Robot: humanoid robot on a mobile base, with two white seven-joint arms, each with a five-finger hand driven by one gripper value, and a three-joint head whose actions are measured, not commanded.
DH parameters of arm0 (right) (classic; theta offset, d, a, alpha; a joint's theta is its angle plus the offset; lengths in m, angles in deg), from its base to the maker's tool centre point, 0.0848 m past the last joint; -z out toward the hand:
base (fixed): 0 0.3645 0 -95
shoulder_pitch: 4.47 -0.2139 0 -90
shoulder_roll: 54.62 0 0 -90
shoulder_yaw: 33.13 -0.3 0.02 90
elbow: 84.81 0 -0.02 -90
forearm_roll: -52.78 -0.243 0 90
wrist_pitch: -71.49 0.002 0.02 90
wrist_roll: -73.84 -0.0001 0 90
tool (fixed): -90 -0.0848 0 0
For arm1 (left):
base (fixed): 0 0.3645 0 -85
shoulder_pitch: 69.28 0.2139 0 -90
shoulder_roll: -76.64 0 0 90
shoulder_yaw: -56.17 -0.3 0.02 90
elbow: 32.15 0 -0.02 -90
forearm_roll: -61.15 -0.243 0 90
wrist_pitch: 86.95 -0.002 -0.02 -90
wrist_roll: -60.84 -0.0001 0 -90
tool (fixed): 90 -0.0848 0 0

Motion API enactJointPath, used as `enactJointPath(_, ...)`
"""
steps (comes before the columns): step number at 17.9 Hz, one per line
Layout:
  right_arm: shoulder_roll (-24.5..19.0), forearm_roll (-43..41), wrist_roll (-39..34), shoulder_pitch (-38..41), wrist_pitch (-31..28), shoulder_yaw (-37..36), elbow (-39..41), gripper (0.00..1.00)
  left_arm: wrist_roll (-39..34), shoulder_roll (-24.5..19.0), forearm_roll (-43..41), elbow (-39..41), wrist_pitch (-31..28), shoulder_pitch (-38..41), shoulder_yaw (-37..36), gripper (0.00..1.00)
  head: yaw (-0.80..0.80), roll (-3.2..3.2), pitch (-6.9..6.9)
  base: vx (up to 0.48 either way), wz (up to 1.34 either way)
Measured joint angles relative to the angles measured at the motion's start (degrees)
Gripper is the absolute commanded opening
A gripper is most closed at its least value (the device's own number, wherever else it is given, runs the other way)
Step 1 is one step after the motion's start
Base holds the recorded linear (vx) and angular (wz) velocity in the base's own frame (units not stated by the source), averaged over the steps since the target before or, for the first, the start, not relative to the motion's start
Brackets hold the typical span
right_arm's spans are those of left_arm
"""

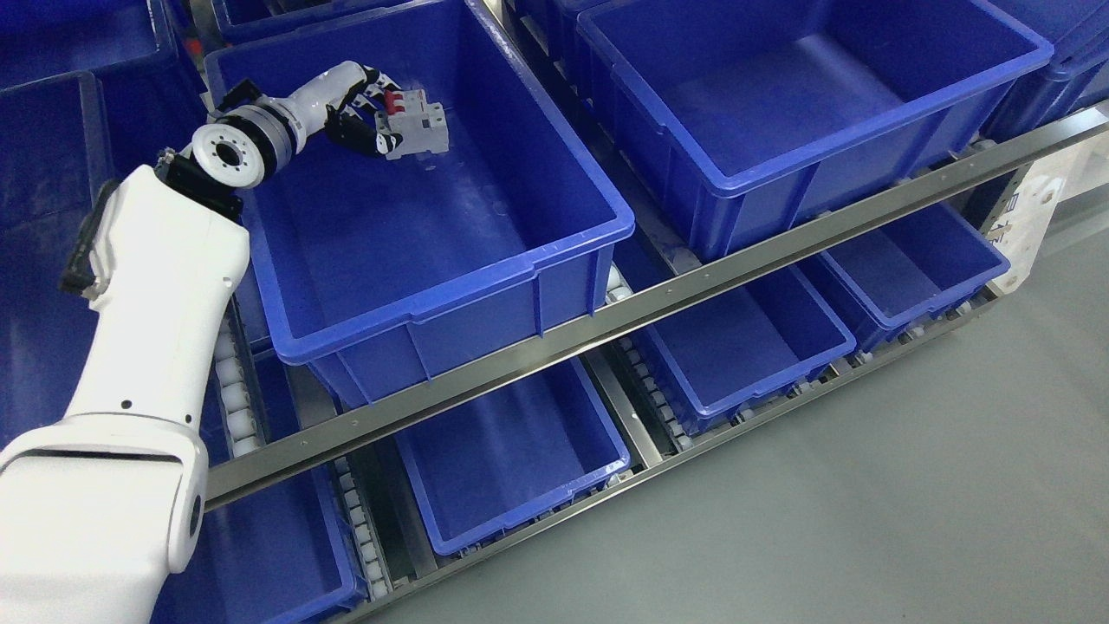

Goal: Place circuit breaker on shelf
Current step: 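Lower the left hand with the breaker into the upper blue bin, then open the left hand to release the breaker onto the bin floor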

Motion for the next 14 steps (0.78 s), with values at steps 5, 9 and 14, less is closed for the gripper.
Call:
enactJointPath(5,0.0,0.01,-0.1,0.0,0.0,0.0,0.0,1.0,-0.09,1.06,-0.1,-4.64,-0.09,-0.38,-2.31,0.3,0.0,0.0,0.0,0.0,0.0)
enactJointPath(9,0.0,0.01,-0.11,0.0,0.0,0.0,0.0,1.0,-0.16,1.34,-0.11,-6.65,-0.19,-0.59,-3.29,0.35,0.0,0.0,0.0,0.0,0.0)
enactJointPath(14,0.0,0.02,-0.12,0.0,0.0,0.0,0.0,1.0,-0.27,1.53,-0.12,-8.11,-0.22,-0.83,-3.96,0.39,0.0,0.0,0.0,0.0,0.0)
